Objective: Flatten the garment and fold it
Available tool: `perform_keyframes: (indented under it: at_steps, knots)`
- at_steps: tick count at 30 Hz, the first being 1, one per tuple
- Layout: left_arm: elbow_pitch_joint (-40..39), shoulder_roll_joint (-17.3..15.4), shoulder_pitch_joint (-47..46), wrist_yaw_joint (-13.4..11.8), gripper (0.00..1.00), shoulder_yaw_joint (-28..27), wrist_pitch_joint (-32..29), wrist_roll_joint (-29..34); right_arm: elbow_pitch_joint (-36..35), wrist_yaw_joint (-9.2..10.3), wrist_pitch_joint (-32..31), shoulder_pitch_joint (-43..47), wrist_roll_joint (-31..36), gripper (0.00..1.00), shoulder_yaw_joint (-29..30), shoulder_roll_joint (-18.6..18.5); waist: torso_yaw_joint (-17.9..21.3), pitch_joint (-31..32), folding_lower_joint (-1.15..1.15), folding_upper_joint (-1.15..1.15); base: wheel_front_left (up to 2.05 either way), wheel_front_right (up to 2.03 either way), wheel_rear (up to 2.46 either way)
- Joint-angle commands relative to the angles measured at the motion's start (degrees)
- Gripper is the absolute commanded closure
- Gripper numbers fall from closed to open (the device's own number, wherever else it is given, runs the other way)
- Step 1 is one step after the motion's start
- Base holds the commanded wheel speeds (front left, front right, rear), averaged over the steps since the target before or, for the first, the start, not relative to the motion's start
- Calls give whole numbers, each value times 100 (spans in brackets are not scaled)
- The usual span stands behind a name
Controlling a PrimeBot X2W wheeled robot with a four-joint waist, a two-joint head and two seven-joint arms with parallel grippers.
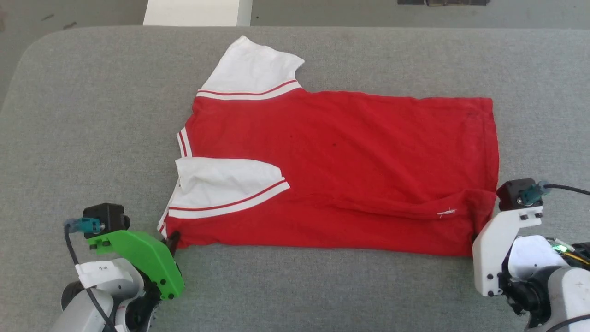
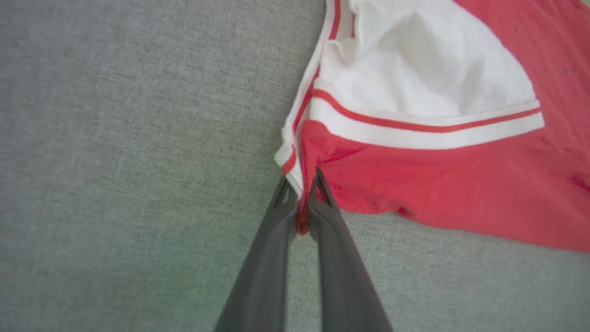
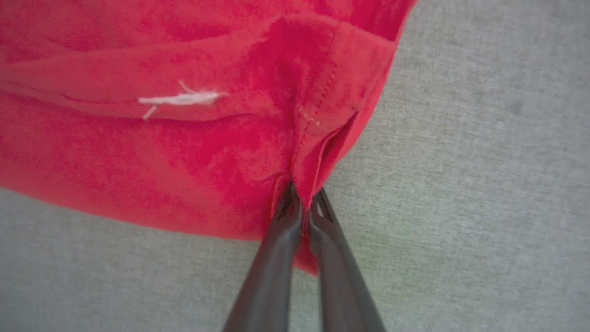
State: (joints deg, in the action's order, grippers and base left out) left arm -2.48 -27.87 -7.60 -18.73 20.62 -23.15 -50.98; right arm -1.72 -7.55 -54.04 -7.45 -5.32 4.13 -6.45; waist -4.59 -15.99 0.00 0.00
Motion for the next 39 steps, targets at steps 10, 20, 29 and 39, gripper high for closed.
perform_keyframes:
  at_steps: [10, 20, 29, 39]
  knots:
    - [-784, -236, 669, -375, 100, -475, 95, -171, -558, 6, -480, 88, -561, 100, 342, -374, 100, 665, 0, 0, 0, 0, 0]
    - [-827, -35, 1480, -550, 100, -213, -225, -503, -506, 6, -910, 960, -643, 100, 637, -220, 64, 845, 0, 0, 0, 0, 0]
    - [-60, 106, 1244, -273, 0, -225, -224, -702, 74, 6, -368, 893, -516, 0, 699, -87, 118, 922, 0, 0, 0, 0, 0]
    - [-877, -239, 381, -273, 0, -820, 788, 7, -626, 6, 308, 399, -899, 0, 1076, -176, 133, 1007, 0, 0, 0, 0, 0]
